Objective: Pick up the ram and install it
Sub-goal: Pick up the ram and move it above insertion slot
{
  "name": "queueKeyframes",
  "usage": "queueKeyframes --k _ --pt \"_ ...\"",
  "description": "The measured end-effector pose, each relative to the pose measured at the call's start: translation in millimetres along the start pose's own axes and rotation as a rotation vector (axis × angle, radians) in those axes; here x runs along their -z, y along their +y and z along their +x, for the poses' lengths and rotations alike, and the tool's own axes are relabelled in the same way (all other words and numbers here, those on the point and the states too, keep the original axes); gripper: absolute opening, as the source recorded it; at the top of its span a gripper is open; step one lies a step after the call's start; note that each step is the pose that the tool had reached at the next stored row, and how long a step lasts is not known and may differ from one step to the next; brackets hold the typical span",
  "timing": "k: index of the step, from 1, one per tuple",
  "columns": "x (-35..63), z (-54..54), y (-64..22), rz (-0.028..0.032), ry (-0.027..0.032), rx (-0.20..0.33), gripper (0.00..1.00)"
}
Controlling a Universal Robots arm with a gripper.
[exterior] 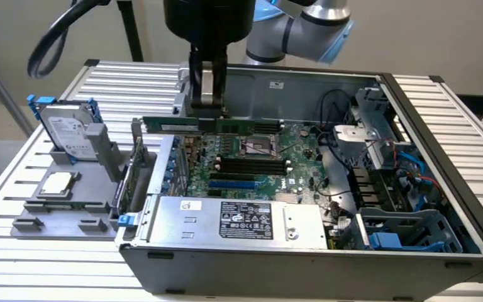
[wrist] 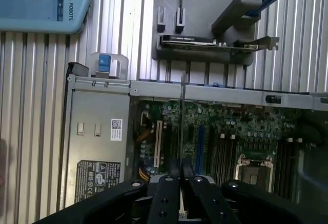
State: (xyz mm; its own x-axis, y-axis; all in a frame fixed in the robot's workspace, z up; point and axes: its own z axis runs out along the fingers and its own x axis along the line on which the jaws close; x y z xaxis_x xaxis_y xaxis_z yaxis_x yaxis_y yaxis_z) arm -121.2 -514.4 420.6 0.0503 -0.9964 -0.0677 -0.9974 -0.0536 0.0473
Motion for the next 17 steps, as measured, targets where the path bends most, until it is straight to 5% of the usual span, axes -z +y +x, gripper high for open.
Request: queueKeyframes --k 17 --pt "-6.9 -36.0 -43.0 0.0000 0.0009 0.000 0.14"
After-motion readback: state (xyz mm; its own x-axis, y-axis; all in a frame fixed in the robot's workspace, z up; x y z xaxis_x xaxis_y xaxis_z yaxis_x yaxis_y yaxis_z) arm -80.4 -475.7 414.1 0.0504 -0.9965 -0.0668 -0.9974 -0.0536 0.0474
